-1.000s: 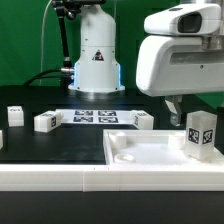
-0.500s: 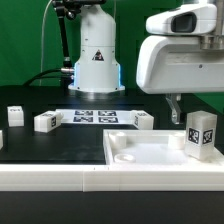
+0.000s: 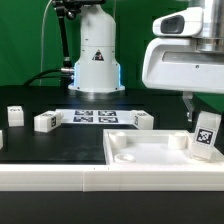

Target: Assemble one leg

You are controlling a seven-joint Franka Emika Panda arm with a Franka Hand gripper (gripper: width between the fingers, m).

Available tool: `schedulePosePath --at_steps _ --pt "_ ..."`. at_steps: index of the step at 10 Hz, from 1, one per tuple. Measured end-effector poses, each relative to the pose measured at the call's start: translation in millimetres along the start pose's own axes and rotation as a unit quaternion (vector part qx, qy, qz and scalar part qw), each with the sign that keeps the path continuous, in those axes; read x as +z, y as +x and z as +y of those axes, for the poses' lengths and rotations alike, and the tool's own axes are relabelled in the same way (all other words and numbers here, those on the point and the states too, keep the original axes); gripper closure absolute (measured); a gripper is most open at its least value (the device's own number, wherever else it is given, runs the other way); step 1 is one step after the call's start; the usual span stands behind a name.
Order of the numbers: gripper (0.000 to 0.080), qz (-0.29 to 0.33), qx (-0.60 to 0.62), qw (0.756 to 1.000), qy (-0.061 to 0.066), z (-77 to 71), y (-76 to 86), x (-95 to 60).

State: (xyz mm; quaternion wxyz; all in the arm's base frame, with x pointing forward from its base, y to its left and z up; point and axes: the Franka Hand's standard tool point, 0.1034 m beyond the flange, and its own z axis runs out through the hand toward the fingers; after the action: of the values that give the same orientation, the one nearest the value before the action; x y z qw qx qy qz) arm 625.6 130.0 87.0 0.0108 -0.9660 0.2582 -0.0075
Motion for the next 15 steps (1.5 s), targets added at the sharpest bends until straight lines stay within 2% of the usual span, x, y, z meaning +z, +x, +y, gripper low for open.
schedulePosePath --at_steps 3,5,9,11,12,15 --pt "0.0505 0.005 0.158 0.987 -0.004 -0.8 -1.3 0.1" --pt "0.0505 0.003 0.193 0.981 -0.002 -0.1 -0.7 0.2" --pt "0.0505 0.003 0.139 0.990 -0.002 1.5 2.5 -1.3" --pt "0.0225 0.003 0.047 0.999 -0.002 0.2 4.1 -1.9" --pt "0.0166 0.004 -0.001 1.000 -0.002 0.6 5.1 -2.2" --pt "0.0154 0.004 -0.120 0.993 -0.003 2.9 8.1 -2.2"
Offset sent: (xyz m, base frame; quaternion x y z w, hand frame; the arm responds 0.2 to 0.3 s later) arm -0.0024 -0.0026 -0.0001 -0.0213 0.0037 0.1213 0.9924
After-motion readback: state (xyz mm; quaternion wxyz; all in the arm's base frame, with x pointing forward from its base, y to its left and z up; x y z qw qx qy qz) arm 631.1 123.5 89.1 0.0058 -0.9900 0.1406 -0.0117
